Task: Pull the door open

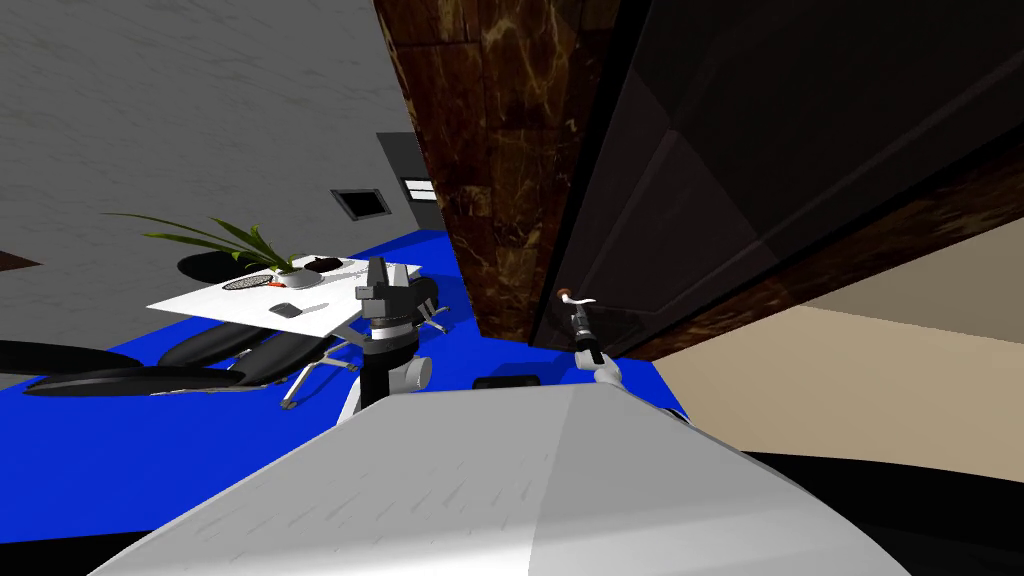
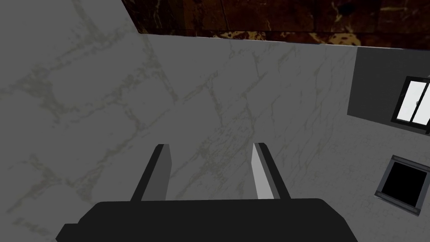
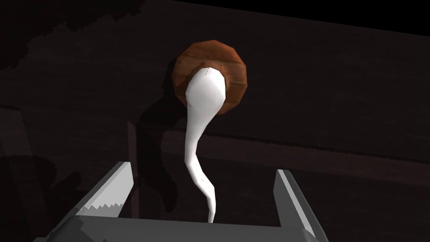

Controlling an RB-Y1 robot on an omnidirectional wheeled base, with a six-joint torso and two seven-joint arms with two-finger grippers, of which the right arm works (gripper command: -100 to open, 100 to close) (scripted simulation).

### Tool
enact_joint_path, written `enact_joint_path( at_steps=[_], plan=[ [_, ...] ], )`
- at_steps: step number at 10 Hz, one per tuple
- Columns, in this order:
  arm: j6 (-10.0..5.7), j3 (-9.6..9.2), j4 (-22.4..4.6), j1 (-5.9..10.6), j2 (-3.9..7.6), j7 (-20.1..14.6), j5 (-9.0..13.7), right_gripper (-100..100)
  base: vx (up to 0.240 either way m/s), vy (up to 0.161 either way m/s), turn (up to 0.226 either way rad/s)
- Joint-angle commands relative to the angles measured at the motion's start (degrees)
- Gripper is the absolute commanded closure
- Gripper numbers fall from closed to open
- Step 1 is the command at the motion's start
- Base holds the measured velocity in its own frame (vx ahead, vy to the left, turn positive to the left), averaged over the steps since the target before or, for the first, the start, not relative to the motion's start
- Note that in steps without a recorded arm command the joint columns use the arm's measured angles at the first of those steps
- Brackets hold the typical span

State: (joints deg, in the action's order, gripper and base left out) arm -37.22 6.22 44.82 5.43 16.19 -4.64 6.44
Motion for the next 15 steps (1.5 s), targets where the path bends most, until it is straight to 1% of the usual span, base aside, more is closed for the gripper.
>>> enact_joint_path(
  at_steps=[1,3,4,5,6,11,12,13,15],
  plan=[
    [-1.33,0.8,-1.52,-0.56,1.73,-1.39,0.6,-100,0.212,0.043,0.174],
    [-2.43,1.67,-2.6,-1.49,3.75,-2.93,1.27,-100,0.203,0.031,0.157],
    [-2.82,1.98,-2.98,-1.82,4.46,-3.47,1.5,-100,0.206,-0.011,0.149],
    [-2.95,1.73,-3.6,-1.15,3.94,-3.05,1.32,-100,0.092,-0.013,0.028],
    [-2.95,1.73,-3.6,-1.15,3.94,-3.05,1.32,100,-0.013,0.003,-0.023],
    [-2.95,1.73,-3.6,-1.15,3.94,-3.05,1.32,100,-0.018,0.001,0.0],
    [-3.39,0.89,-3.46,-1.65,4.53,-4.11,1.02,100,-0.113,-0.029,0.111],
    [-3.52,0.67,-3.4,-1.77,4.71,-4.38,0.94,100,-0.184,-0.075,0.117],
    [-4.18,-0.38,-3.14,-2.36,5.58,-5.69,0.54,100,-0.198,-0.04,0.111]
  ],
)
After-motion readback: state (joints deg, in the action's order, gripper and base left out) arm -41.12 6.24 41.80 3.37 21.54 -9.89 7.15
